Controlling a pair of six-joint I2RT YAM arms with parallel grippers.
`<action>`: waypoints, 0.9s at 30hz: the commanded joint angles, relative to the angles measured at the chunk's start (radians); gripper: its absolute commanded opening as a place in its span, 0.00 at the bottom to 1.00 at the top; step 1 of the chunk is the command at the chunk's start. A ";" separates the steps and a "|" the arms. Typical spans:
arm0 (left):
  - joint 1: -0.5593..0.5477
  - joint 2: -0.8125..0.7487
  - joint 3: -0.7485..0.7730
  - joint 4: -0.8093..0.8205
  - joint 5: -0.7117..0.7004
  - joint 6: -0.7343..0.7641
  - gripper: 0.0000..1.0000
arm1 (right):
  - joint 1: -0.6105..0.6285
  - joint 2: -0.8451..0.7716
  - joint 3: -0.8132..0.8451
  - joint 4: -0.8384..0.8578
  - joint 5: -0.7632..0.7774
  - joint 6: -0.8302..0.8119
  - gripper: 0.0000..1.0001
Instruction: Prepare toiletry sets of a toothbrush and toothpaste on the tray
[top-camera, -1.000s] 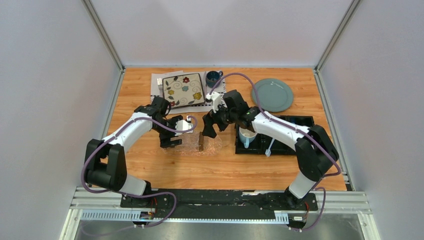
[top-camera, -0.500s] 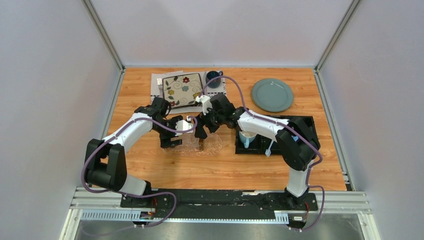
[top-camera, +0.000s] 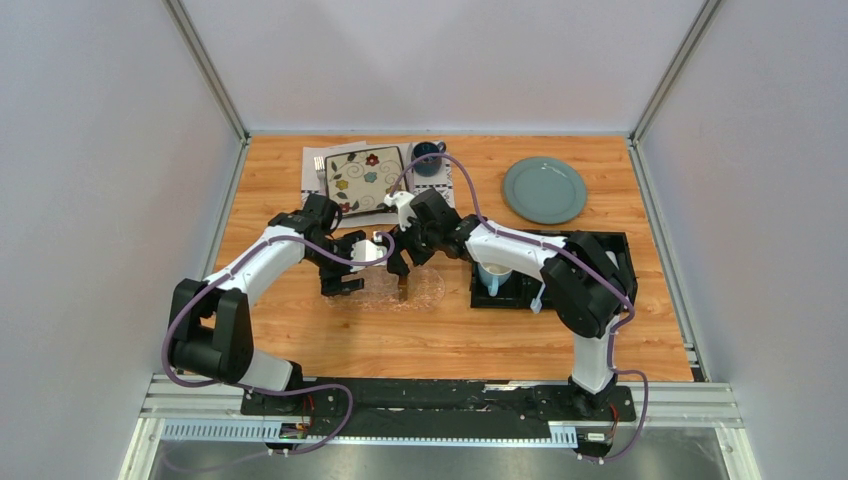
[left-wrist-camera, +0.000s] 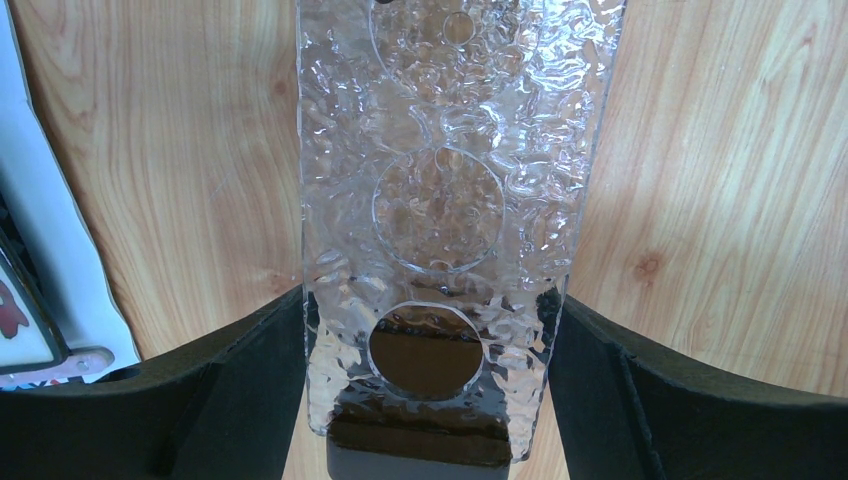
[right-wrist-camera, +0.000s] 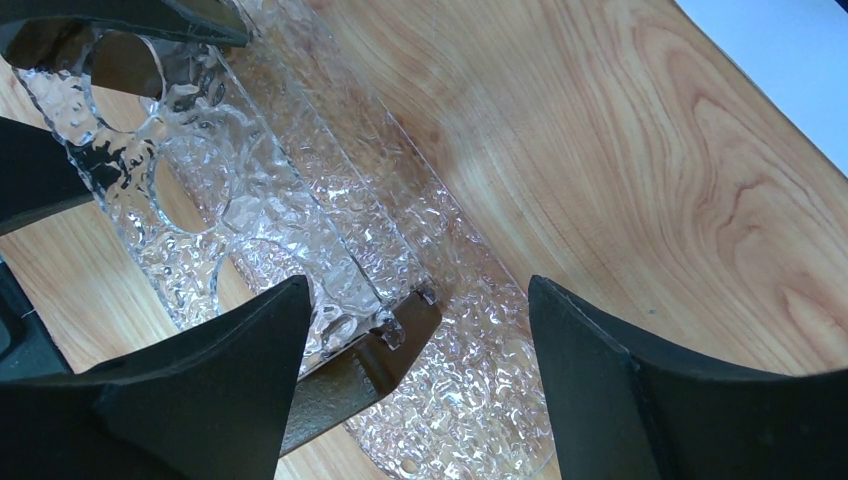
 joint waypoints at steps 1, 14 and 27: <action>-0.003 -0.038 0.023 -0.001 0.039 0.006 0.88 | 0.006 0.011 0.029 0.001 0.062 -0.007 0.81; -0.003 -0.044 0.055 -0.012 0.045 -0.017 0.88 | 0.031 0.027 0.038 -0.021 0.116 -0.029 0.72; -0.003 -0.049 0.078 -0.062 0.036 -0.002 0.88 | 0.035 0.021 0.038 -0.031 0.125 -0.039 0.70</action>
